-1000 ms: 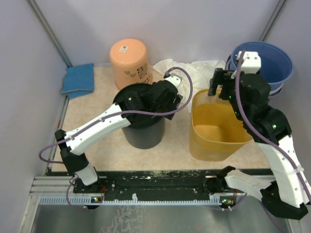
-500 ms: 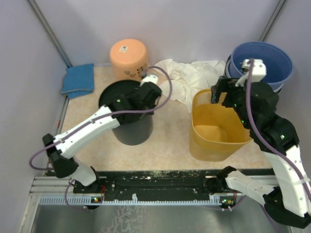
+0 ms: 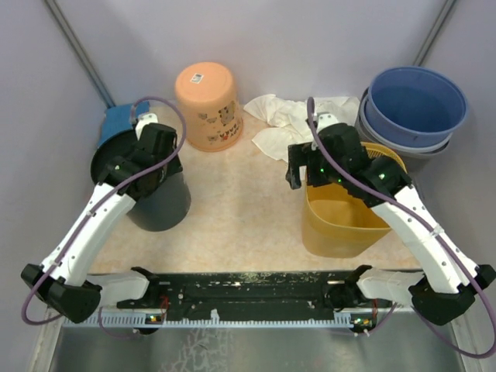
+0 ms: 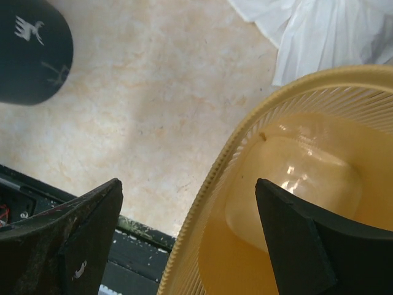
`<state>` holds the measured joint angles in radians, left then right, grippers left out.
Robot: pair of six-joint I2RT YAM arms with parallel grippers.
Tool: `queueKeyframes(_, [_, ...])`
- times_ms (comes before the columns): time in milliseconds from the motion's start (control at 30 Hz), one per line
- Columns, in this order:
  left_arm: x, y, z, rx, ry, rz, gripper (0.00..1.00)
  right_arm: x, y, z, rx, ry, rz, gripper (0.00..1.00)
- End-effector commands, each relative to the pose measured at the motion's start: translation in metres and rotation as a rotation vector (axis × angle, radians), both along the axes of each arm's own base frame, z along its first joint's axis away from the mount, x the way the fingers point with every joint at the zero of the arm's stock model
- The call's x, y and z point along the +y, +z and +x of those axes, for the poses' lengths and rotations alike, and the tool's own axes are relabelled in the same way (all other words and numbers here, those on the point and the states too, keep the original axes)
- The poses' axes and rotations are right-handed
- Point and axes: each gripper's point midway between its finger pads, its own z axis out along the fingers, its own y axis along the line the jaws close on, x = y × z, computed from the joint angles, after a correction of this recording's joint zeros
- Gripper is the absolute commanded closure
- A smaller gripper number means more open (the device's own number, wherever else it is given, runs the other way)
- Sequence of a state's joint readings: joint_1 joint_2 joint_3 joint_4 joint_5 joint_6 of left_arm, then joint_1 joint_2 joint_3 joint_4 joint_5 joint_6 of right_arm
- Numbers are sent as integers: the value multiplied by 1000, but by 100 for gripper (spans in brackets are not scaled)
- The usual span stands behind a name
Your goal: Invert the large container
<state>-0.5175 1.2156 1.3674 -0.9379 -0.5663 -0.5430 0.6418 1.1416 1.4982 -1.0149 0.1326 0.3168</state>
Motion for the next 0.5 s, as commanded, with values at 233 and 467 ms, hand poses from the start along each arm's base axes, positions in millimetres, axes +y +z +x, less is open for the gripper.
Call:
queueKeyframes(233, [114,-56,-28,213,272,59,42,-1,-37,-5,70,-86,-20,48])
queueKeyframes(467, [135,-14,-19,100,252,7,35,27,-12,-12,56,26,114,100])
